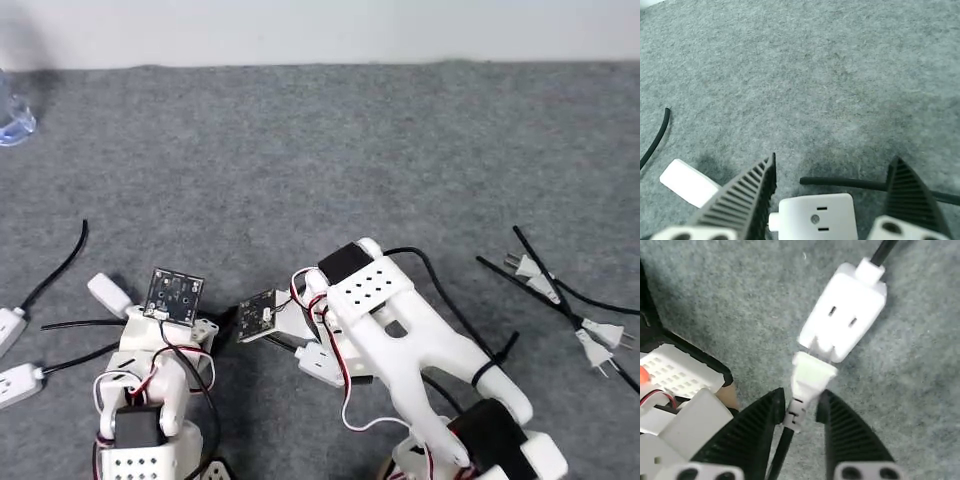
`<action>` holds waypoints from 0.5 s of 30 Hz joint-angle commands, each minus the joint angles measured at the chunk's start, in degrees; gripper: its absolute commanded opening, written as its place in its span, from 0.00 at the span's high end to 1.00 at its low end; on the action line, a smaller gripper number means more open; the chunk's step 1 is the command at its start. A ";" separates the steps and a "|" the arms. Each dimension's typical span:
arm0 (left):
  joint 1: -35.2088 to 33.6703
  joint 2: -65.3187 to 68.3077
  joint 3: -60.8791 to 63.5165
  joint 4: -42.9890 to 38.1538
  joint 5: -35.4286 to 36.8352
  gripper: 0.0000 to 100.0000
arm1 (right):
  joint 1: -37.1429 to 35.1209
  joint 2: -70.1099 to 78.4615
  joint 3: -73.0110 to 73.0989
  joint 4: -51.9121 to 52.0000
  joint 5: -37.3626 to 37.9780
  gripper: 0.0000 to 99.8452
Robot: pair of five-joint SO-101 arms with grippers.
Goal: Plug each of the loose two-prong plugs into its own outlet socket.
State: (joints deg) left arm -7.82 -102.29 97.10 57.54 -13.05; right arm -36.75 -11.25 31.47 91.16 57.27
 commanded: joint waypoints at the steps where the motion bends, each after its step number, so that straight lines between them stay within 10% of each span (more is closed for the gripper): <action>1: 0.09 -0.09 -0.57 0.18 -0.44 0.67 | -0.84 -1.19 -2.90 -0.57 -0.70 0.95; 15: 0.09 -0.09 -0.57 0.18 -0.44 0.67 | -5.93 -0.75 -2.02 -4.88 -3.25 0.99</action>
State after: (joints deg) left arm -7.82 -102.29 97.10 57.54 -13.05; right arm -40.00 -11.25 31.47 88.53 56.40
